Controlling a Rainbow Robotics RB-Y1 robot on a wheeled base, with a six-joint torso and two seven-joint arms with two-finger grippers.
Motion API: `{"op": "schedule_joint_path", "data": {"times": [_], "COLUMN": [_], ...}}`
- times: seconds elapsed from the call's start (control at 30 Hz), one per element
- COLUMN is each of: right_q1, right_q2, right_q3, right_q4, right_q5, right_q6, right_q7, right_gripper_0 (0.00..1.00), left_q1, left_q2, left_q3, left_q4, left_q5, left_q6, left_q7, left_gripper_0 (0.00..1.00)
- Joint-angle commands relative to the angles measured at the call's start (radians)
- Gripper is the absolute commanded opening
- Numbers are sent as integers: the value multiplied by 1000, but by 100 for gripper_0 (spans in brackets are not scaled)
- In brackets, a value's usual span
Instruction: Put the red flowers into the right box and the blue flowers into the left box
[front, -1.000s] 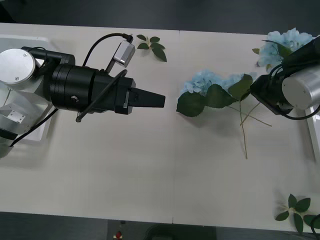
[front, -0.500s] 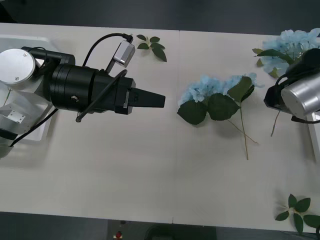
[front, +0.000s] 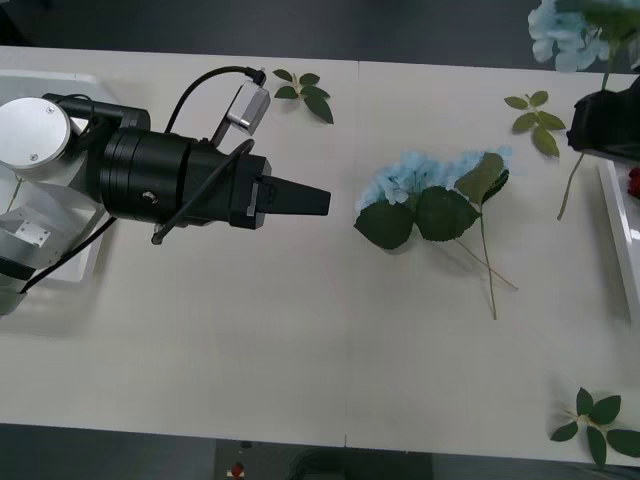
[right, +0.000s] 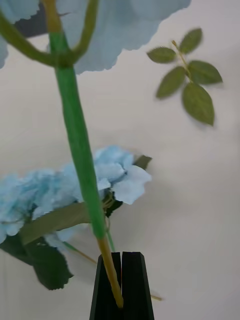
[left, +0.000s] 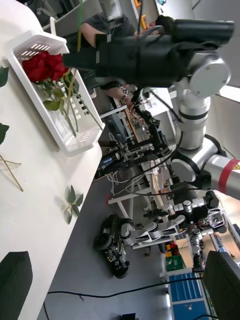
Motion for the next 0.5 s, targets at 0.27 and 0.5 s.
{"op": "schedule_joint_path", "data": {"times": [0.27, 0.5], "right_q1": [-13, -97], "right_q2": [-121, -164], "right_q3": [-82, 16], "right_q4": [-70, -85], "right_q5": [-503, -702], "right_q6": [-232, -259], "right_q7": [332, 443], "right_gripper_0": [0, 0], "left_q1": [11, 56], "left_q2": [15, -8], "left_q3": [7, -7], "left_q4": [-22, -2], "left_q5": [13, 34], "left_q6": [-5, 1], "left_q7": [28, 31], "left_gripper_0": [100, 100]}}
